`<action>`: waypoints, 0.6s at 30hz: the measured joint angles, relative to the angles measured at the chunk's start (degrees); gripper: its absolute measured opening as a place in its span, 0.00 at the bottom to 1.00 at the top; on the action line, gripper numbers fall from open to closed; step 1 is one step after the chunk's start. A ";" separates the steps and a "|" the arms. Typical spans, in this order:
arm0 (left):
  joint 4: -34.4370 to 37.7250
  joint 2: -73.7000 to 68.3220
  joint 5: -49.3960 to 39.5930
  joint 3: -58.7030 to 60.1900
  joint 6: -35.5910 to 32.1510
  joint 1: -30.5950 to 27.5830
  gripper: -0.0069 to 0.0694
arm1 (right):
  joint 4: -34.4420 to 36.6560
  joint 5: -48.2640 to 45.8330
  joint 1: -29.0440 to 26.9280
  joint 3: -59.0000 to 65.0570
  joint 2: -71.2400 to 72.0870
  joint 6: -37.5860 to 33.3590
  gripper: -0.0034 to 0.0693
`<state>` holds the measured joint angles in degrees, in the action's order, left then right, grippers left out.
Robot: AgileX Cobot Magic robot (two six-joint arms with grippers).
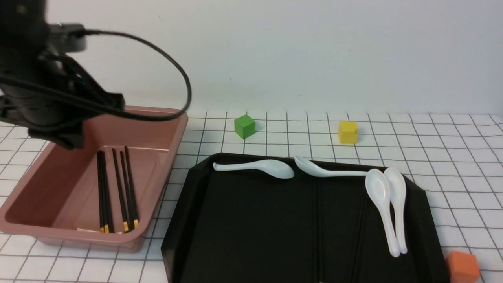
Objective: On white black tablecloth take chopsticks from black tray and put them in box.
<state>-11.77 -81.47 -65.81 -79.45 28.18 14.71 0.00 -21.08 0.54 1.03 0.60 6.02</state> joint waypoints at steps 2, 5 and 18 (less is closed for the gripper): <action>1.30 6.69 2.90 4.08 -0.13 0.00 0.07 | 0.00 0.00 0.00 0.00 0.00 0.00 0.38; 4.27 18.06 10.17 14.54 -0.13 0.00 0.07 | 0.00 0.00 0.00 0.00 0.00 0.00 0.38; 11.77 58.45 48.42 54.06 -0.07 0.00 0.07 | 0.00 0.00 0.00 0.00 0.00 0.00 0.38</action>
<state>0.00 -23.02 -17.39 -25.39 28.11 14.71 0.00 -21.08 0.54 1.03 0.60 6.02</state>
